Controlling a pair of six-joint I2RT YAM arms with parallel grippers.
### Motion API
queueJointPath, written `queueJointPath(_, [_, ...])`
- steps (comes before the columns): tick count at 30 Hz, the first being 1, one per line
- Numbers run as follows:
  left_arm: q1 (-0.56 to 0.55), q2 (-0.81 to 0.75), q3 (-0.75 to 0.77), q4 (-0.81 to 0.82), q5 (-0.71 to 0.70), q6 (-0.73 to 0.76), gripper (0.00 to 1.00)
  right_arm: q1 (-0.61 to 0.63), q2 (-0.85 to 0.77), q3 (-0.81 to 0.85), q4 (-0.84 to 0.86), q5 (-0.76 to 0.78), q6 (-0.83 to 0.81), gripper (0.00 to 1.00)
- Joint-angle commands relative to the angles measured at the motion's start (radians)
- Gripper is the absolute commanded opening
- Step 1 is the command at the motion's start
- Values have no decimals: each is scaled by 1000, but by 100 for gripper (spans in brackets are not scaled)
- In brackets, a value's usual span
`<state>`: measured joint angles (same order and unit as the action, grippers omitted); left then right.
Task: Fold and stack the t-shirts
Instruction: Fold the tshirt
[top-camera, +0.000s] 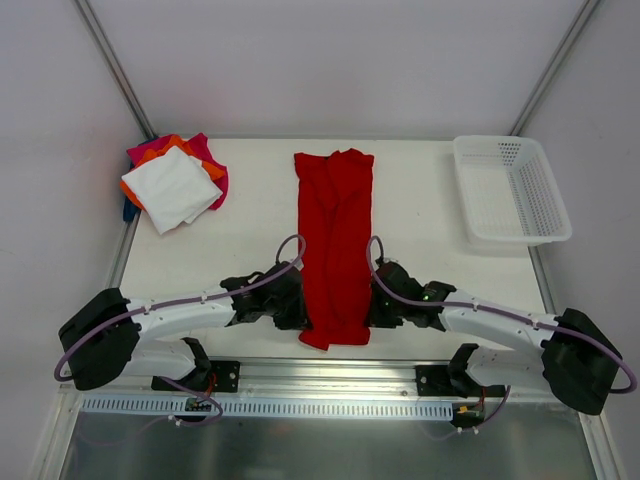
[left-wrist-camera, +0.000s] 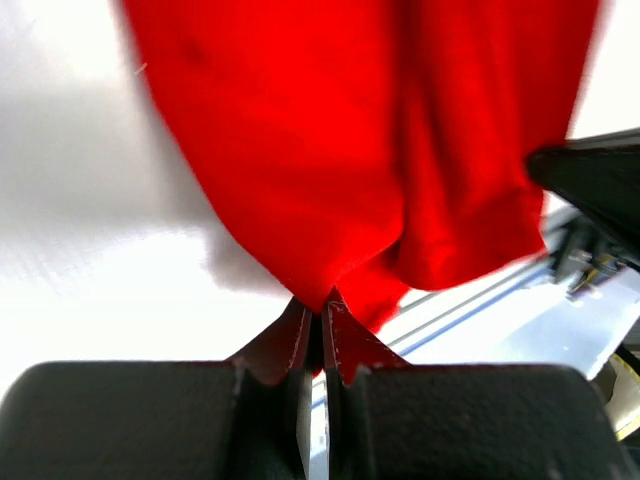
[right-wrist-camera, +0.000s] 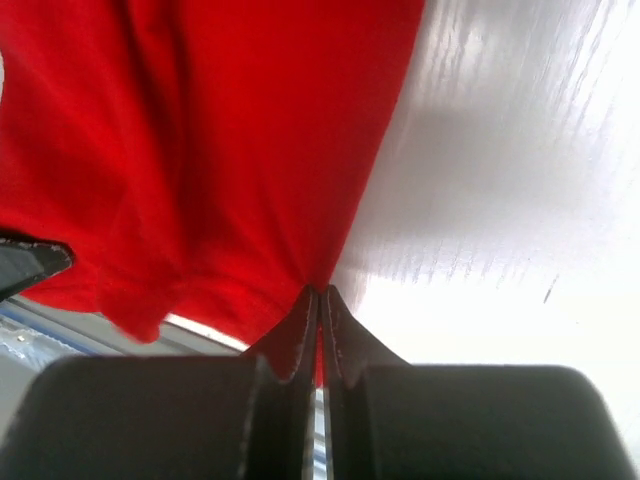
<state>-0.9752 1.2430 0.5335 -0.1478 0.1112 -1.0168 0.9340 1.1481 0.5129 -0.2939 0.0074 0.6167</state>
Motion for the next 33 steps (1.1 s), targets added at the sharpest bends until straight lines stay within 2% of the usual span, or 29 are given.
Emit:
queueJointPath(1, [10,-37,91,-59,-12,64,0,5,-22,107,-112,46,-29,1])
queueJointPath(10, [150,13,195,-76,96,136,0,-29,107,297,-182,37,-116,1])
queueJointPath(17, [288,76,281,-84,156,204,0,-142,208,398,-189,-35,-198,0])
queueJointPath(26, [401,291,500,-91,188,300,0,-308,386,588,-217,-93,-311,0])
queueJointPath(33, [444,449,663,-91,217,323,0,-354,533,716,-225,-138,-344,1])
